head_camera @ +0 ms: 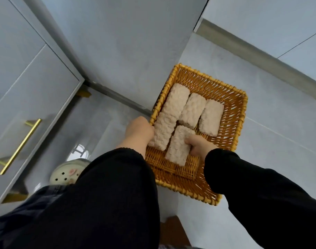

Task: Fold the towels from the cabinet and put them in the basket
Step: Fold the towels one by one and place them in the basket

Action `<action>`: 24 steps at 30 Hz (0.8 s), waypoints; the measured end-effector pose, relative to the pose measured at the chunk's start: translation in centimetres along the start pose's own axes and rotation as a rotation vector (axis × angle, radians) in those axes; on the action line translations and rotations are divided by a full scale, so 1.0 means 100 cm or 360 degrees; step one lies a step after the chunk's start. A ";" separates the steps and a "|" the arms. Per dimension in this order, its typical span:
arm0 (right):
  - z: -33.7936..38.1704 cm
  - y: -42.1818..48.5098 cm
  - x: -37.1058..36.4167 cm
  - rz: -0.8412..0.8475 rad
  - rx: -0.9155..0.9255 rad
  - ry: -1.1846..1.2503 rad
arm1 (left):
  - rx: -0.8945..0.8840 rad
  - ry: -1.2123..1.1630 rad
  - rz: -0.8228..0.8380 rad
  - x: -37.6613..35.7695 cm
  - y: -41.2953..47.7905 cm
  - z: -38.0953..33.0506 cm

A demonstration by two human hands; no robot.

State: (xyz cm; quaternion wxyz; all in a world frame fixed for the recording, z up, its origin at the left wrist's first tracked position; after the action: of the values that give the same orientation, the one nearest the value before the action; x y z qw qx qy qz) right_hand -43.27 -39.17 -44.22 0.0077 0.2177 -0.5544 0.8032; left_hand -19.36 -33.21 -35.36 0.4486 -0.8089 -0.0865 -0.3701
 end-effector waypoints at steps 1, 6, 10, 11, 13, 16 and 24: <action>0.003 0.001 -0.003 0.0009 0.0031 -0.0023 | -0.0001 0.0022 -0.0027 -0.001 0.001 0.000; 0.020 0.002 -0.013 0.0034 0.0150 -0.0131 | -0.0040 -0.0015 -0.0079 -0.004 0.003 0.003; 0.014 0.022 -0.002 -0.0186 0.0232 -0.0193 | -0.0034 -0.0034 -0.0098 -0.003 0.004 0.003; 0.015 0.024 0.004 -0.0339 0.0330 -0.0358 | -0.0041 -0.0034 -0.0098 -0.003 0.004 0.003; 0.019 0.012 0.018 -0.0704 0.0575 -0.0594 | -0.0058 -0.0024 -0.0102 -0.002 0.004 0.003; 0.036 -0.024 0.021 -0.1066 0.1131 -0.0928 | -0.0087 0.0007 -0.0104 -0.002 0.004 0.000; -0.021 -0.016 -0.045 -0.0431 0.1559 -0.2272 | -0.0114 0.0057 -0.0128 -0.001 0.004 -0.003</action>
State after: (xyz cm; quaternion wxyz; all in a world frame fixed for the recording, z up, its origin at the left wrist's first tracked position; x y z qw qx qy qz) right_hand -39.48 -35.60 -45.03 -0.3402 0.7113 0.0113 0.6150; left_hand -19.39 -33.60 -35.60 0.4056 -0.8135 -0.0977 -0.4051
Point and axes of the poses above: each hand's wrist, its own y-axis towards the middle knuckle, its own x-axis out of the back of the hand, z = x × y, the point moved 9 cm from there along y, towards the middle knuckle, and after that the axes turned 6 degrees about -z, right-handed, at the moved point
